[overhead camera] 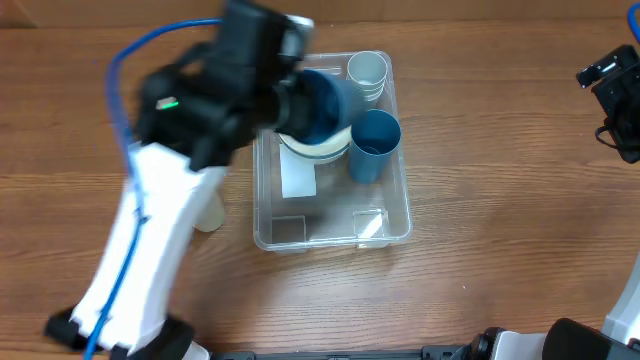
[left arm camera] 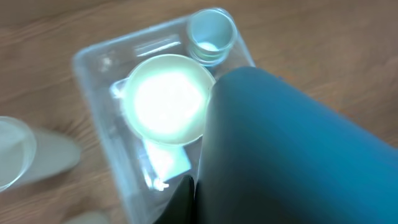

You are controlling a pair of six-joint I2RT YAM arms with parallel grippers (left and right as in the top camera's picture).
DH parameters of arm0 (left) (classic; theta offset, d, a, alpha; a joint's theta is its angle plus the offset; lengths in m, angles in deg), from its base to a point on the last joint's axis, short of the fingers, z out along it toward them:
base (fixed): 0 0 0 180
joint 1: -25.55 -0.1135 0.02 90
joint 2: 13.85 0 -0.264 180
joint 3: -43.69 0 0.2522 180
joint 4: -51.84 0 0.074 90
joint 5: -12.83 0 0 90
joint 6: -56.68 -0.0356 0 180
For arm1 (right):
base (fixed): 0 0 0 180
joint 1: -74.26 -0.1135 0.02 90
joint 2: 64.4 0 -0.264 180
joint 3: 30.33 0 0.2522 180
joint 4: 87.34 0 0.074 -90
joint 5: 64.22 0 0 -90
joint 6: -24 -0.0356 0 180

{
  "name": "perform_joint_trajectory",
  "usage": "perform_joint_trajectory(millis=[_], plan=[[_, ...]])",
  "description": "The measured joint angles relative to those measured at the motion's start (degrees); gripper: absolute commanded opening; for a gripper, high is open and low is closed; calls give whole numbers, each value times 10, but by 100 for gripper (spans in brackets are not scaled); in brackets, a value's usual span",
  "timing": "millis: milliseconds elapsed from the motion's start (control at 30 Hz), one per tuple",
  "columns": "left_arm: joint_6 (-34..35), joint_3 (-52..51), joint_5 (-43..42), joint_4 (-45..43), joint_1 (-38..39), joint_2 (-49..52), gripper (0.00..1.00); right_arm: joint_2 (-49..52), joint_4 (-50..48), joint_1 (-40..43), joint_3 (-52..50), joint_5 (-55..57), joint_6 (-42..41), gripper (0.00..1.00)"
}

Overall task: Pack container
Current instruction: 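Lower the blue cup into the first blue cup in the bin, release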

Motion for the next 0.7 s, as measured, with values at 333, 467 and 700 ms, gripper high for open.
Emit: perform_joint_trajectory(millis=[333,467,700], plan=[[-6,-7,7,-56,45,150,50,0,0,0,0,0,0,100],[-5,7,5,-30,45,159,61,0,0,0,0,0,0,100],[29,160,98,106,-25,127,73,0,0,0,0,0,0,100]])
